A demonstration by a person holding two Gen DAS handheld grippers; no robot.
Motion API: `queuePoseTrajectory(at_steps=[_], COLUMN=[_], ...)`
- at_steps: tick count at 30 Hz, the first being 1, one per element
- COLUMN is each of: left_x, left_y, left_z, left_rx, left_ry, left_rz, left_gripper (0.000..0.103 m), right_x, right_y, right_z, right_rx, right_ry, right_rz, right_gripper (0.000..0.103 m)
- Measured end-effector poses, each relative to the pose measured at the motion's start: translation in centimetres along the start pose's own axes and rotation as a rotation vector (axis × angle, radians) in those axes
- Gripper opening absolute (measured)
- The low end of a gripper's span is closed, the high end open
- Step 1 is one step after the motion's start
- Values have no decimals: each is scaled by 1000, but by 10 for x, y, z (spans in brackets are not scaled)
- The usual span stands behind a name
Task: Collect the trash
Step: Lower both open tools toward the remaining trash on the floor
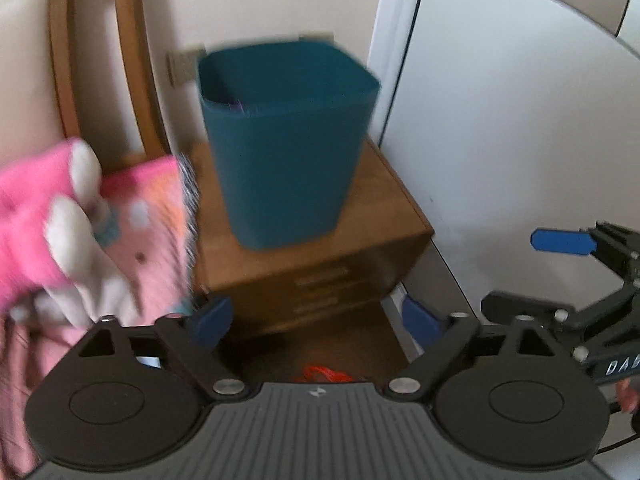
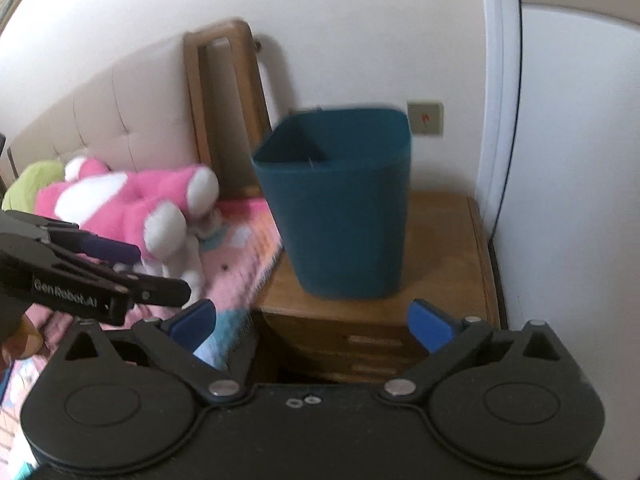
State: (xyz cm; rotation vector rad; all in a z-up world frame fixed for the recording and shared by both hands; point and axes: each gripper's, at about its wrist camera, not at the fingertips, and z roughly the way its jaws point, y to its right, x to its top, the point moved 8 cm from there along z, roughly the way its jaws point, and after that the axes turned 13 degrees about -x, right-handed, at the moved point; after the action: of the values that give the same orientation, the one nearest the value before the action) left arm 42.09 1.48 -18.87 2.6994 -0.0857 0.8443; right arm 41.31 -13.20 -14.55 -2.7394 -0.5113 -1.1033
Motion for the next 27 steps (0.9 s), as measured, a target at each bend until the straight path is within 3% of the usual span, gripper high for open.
queuePoseTrajectory(at_steps=[8,18,21,27], left_x=[-62,-163,-196,-259], left_y=[-20,-86,-100,-122], left_z=[108,294,348,450], left_rx=[10,119,130,161], left_ry=[-111,-250,-304,-434], left_rz=[-140,-232,-216,-76], left_gripper=[101,101,101,101], right_x=[-102,-278,-335,-443], right_y=[34,41,39,38], right_z=[63,194,232,294], right_rx=[0,17,15,20], right_ry=[-176,-399,-464,-592], right_rz=[-55,-75,-82,-73], right_gripper=[103,100,96,90])
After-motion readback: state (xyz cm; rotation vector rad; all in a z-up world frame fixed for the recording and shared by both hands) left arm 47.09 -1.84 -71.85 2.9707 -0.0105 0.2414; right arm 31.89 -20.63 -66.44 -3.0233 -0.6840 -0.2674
